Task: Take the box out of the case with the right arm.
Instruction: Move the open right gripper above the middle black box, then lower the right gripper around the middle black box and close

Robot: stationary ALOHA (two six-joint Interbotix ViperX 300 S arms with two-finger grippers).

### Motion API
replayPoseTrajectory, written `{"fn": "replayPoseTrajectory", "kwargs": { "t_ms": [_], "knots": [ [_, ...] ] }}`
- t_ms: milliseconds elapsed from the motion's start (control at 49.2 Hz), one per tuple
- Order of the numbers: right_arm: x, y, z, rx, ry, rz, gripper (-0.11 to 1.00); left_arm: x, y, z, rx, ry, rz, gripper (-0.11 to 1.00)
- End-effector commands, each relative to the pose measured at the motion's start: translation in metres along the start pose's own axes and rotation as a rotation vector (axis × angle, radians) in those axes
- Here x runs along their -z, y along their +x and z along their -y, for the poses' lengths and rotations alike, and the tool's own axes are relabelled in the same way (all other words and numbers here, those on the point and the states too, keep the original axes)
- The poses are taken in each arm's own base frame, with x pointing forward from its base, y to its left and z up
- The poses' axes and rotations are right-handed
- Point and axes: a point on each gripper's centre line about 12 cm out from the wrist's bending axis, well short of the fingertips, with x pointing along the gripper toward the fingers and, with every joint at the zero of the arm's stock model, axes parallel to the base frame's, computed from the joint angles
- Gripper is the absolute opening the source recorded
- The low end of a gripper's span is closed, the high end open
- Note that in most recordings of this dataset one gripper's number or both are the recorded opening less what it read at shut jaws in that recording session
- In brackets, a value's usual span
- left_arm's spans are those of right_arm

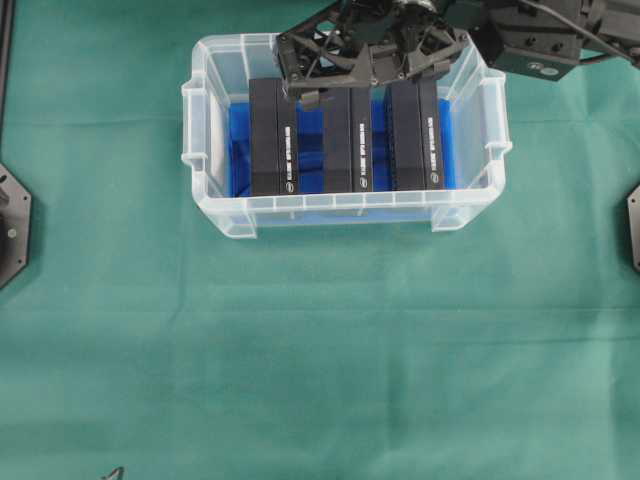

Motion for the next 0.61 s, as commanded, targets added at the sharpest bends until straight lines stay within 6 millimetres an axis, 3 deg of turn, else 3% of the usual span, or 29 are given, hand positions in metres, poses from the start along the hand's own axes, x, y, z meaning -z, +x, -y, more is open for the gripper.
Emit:
{"fn": "replayPoseTrajectory", "kwargs": {
  "t_ms": [0,427,589],
  "knots": [
    [-0.0022,-0.014,-0.0025,-0.038,0.005,0.013,0.96,-0.0045,-0.006,0.0012,0.004,0.001,0.023,0.0],
    [-0.0015,-0.0141,-0.0031,-0.041,0.004,0.012,0.96,-0.0045,-0.006,0.0012,0.004,0.001,0.023,0.0],
    [-0.0018,-0.0049,-0.004,-0.022,0.003,0.007,0.96,-0.0043,-0.0064,0.0011,0.004,0.001,0.024,0.0]
  ]
}}
